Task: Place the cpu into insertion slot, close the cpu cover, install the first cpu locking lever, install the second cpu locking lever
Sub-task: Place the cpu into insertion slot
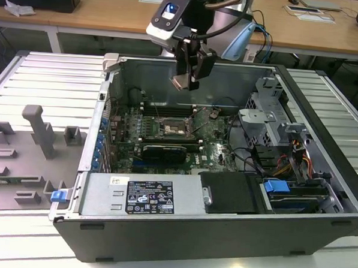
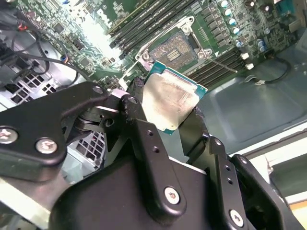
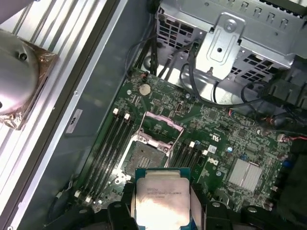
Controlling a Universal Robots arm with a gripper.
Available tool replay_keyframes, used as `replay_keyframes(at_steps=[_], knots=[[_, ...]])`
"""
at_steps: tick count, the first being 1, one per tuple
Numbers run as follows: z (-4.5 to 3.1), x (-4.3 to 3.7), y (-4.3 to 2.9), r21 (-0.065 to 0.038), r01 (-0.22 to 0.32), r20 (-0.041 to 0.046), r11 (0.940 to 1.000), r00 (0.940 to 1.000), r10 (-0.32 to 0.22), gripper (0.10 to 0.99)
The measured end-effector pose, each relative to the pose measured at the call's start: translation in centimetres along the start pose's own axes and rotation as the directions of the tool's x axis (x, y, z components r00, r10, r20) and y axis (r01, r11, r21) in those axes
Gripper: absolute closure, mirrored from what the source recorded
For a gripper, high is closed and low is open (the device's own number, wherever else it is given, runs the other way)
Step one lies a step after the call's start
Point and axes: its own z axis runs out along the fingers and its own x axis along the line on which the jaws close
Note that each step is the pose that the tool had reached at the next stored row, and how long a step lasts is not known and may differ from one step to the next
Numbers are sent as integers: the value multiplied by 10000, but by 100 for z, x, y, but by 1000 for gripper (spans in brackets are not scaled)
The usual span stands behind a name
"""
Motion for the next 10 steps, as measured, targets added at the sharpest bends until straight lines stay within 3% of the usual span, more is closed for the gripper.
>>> replay_keyframes(at_steps=[8,10], knots=[[5,0,0,-20,-861,77,9963,9963,862,545],[6,1,-2,-33,-1324,117,9912,9911,1324,545]])
